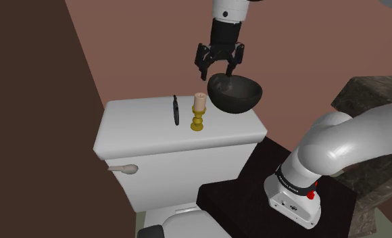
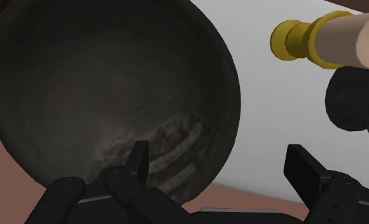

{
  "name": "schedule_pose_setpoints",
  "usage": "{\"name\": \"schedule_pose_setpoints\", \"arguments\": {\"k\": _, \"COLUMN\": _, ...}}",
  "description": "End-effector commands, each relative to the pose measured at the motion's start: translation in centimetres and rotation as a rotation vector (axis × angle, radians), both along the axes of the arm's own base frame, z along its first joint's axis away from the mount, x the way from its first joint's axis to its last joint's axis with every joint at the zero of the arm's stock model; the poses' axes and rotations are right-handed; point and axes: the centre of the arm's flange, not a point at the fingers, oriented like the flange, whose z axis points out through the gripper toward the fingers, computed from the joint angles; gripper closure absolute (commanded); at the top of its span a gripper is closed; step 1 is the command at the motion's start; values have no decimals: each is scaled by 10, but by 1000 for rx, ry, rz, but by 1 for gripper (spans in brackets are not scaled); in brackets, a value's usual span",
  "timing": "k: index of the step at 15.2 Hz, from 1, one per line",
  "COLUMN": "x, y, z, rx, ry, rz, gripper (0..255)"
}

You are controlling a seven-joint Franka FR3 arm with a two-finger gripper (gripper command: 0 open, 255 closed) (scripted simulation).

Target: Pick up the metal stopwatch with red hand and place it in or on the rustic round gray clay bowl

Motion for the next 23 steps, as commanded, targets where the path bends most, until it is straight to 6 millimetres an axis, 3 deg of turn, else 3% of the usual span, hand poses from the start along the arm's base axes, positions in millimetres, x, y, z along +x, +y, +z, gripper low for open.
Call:
{"name": "schedule_pose_setpoints", "arguments": {"k": 1, "x": 10, "y": 25, "z": -4, "rx": 2, "ry": 22, "rz": -45, "gripper": 0}}
{"name": "schedule_pose_setpoints", "arguments": {"k": 10, "x": 69, "y": 126, "z": -26, "rx": 5, "ry": 115, "rz": -223, "gripper": 0}}
{"name": "schedule_pose_setpoints", "arguments": {"k": 17, "x": 65, "y": 128, "z": -62, "rx": 5, "ry": 115, "rz": -223, "gripper": 0}}
{"name": "schedule_pose_setpoints", "arguments": {"k": 23, "x": 64, "y": 128, "z": -65, "rx": 5, "ry": 115, "rz": -223, "gripper": 0}}
